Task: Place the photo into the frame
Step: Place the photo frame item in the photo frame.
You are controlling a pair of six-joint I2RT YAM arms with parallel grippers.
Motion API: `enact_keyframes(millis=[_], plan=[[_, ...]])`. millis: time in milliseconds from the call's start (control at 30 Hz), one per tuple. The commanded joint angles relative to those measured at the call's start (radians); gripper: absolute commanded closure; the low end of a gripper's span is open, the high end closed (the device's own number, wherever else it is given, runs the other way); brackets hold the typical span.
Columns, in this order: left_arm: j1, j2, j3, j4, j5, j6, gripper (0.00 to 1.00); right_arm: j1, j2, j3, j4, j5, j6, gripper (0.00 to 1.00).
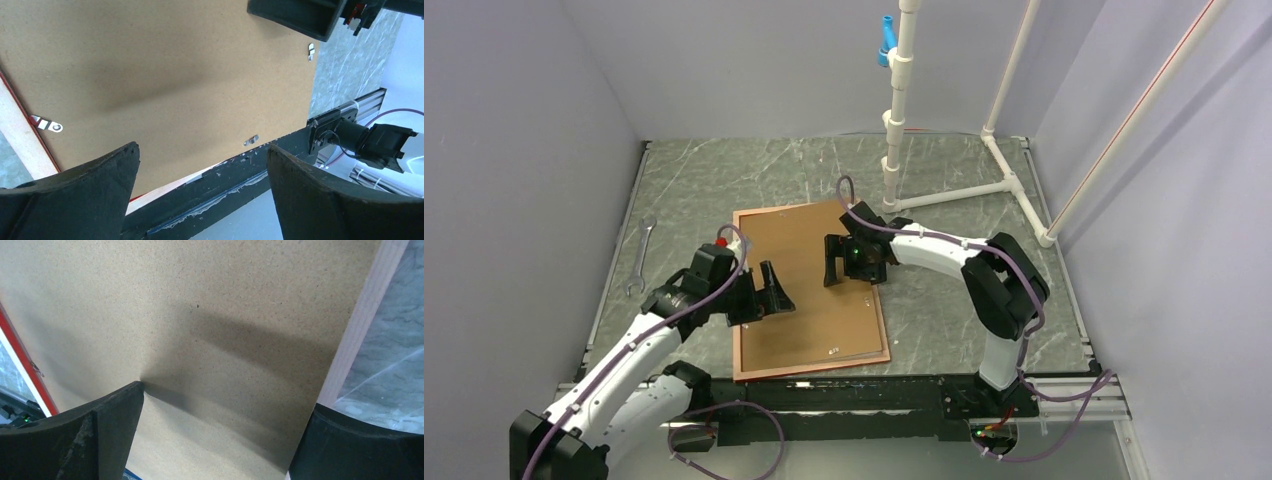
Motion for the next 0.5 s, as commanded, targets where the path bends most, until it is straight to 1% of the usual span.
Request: enact_keyframes(millis=[0, 167, 300, 467], plan=[[-0.05, -0.016, 0.041, -0.036, -0.066, -0.041, 0.01, 0.02, -0.026, 0.016, -0.113, 0.11, -0.004, 0.0], [-0.092, -0.028, 0.012, -0.036, -0.089, -0.072, 0.01, 0.023, -0.063, -0.003, -0.153, 0.165, -0.005, 0.0], [-0.126, -0.02, 0.008, -0.05, -0.108, -0.083, 0.01, 0.023, -0.068, 0.017, -0.201, 0.207, -0.012, 0.0], [-0.174, 0.002, -0.008, -0.043, -0.135, -0.108, 0.01, 0.024, -0.095, 0.021, -0.222, 0.213, -0.023, 0.0]])
